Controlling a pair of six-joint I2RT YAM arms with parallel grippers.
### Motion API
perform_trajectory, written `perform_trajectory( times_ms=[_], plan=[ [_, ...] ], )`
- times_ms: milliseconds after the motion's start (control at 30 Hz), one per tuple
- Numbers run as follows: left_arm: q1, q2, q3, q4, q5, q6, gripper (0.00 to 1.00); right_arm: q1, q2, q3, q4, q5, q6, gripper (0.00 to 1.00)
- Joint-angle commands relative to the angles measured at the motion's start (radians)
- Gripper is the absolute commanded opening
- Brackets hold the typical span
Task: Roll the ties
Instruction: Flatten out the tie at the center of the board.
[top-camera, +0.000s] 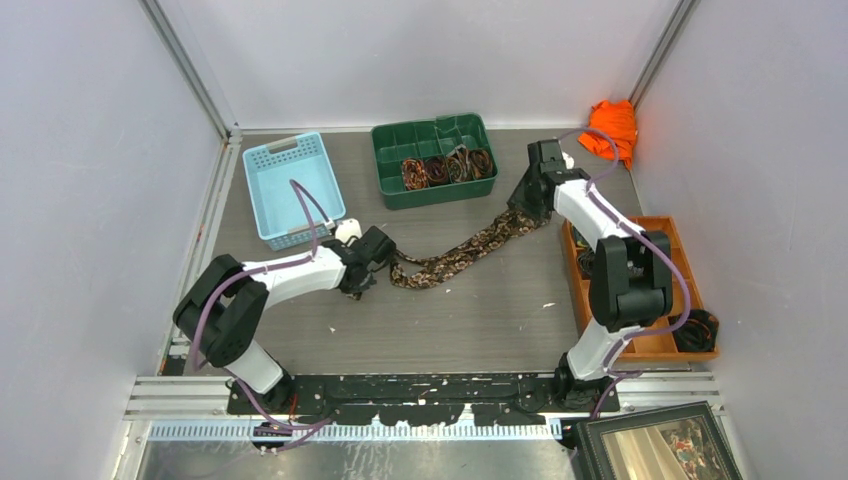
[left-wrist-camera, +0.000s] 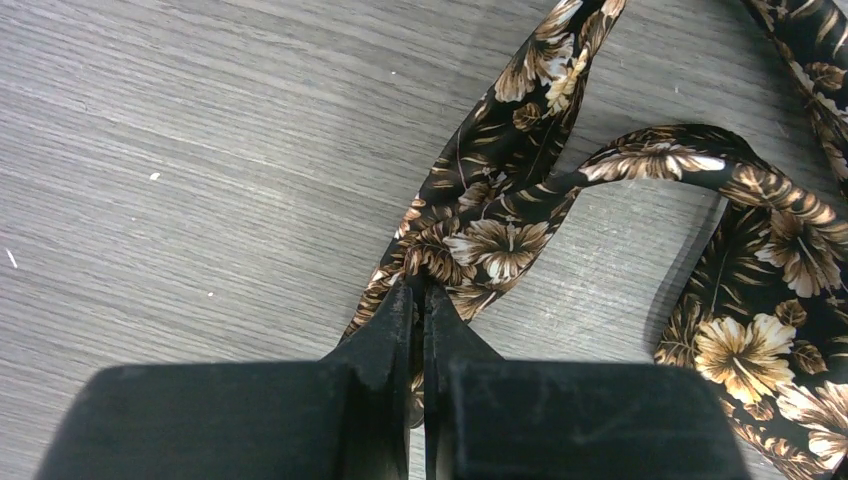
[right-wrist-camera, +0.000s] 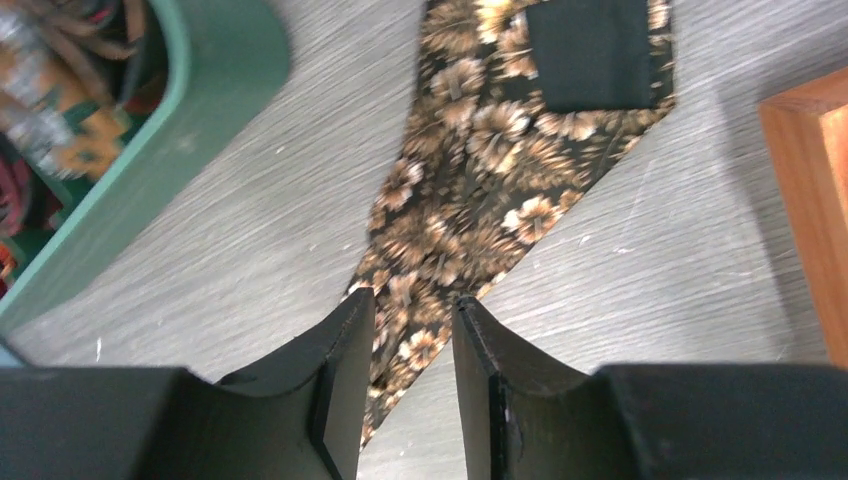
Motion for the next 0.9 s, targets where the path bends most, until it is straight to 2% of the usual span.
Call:
perform_trajectory(
  times_ms=[0,33,133,200,500,733,867],
  plan=[
    [0.006,0.025,-0.033,-0.002,0.050,0.005,0.00,0.117,-0.093,0.009,-0.040,0.014,-0.057,0.38],
    [0.006,0.004,-0.043,-0.015,0.044,0.001,0.00,0.153,-0.105,-0.008,-0.039,0.015,-0.064,0.36],
    [0.006,-0.087,-0.073,-0.080,0.005,-0.013,0.00,0.256,-0.114,-0.054,-0.039,-0.015,-0.056,0.10],
    [0.006,-0.158,-0.088,-0.133,-0.015,-0.016,0.00,0.304,-0.101,-0.088,-0.028,-0.030,-0.036,0.01],
    [0.006,-0.346,-0.106,-0.209,-0.051,0.025,0.00,0.361,0.030,-0.096,-0.027,-0.049,-0.010,0.01],
    [0.006,-0.400,-0.077,-0.260,-0.086,0.060,0.00,0.354,0.128,-0.093,-0.058,-0.014,-0.006,0.01],
    [0.006,-0.440,-0.075,-0.312,-0.136,0.059,0.00,0.311,0.167,-0.082,-0.070,0.008,-0.007,0.01]
  ],
)
